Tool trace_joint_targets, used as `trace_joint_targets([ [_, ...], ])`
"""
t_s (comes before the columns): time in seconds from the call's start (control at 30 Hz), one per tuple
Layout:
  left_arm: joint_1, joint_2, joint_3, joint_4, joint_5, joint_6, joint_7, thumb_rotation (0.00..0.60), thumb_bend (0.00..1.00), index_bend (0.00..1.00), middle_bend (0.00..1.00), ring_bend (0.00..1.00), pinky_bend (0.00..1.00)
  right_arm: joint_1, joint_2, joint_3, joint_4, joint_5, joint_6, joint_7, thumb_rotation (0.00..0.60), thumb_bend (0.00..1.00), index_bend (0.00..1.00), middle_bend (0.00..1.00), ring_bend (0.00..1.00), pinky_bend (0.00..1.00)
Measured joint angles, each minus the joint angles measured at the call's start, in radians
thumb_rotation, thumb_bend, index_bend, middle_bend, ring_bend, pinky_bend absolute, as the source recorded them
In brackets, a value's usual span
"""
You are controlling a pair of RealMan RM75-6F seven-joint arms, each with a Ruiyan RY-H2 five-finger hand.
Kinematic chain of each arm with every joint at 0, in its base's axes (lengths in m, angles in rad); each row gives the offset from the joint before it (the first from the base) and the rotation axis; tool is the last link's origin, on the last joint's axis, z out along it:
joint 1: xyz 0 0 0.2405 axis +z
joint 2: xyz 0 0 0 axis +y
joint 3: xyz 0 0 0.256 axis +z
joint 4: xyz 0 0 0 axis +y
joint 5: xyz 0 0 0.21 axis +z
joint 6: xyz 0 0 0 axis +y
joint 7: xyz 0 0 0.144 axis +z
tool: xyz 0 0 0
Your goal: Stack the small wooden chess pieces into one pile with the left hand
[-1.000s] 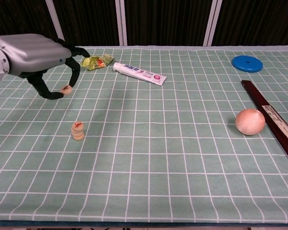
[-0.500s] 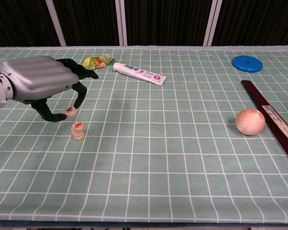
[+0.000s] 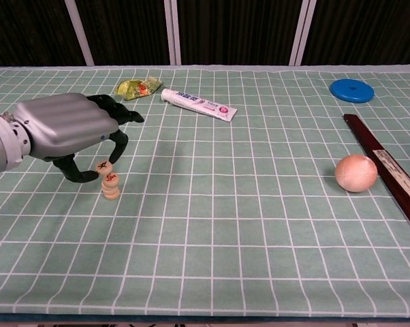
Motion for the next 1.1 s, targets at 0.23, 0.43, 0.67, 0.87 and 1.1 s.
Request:
trace_joint_targets([
  [0.23, -0.001, -0.014, 0.002, 0.017, 0.001, -0.005, 0.002, 0.600, 0.31, 0.49, 0.00, 0.00, 0.00, 0.000, 0.001, 0.000, -0.001, 0.001, 0.000, -0.001, 0.600, 0.23, 0.09, 0.01, 0.00, 0.00],
  [0.43, 0.001, -0.022, 0.005, 0.028, 0.003, -0.005, 0.008, 0.600, 0.31, 0.49, 0.00, 0.00, 0.00, 0.000, 0.002, 0.000, -0.001, 0.001, 0.000, 0.000, 0.600, 0.23, 0.09, 0.01, 0.00, 0.00],
  [0.67, 0.002, -0.030, 0.004, 0.040, 0.004, -0.006, 0.010, 0.600, 0.31, 0.48, 0.00, 0.00, 0.00, 0.000, 0.002, 0.001, -0.001, 0.001, -0.001, 0.001, 0.600, 0.23, 0.09, 0.01, 0.00, 0.00],
  [0.87, -0.001, -0.035, 0.002, 0.041, 0.004, -0.008, 0.014, 0.600, 0.31, 0.48, 0.00, 0.00, 0.00, 0.000, 0.003, 0.001, -0.002, 0.003, -0.002, 0.001, 0.600, 0.23, 0.09, 0.01, 0.00, 0.00],
  [1.1, -0.002, -0.042, 0.000, 0.042, 0.006, -0.005, 0.024, 0.600, 0.31, 0.48, 0.00, 0.00, 0.00, -0.001, 0.003, 0.002, -0.002, 0.003, -0.001, 0.001, 0.600, 0.23, 0.09, 0.01, 0.00, 0.00],
])
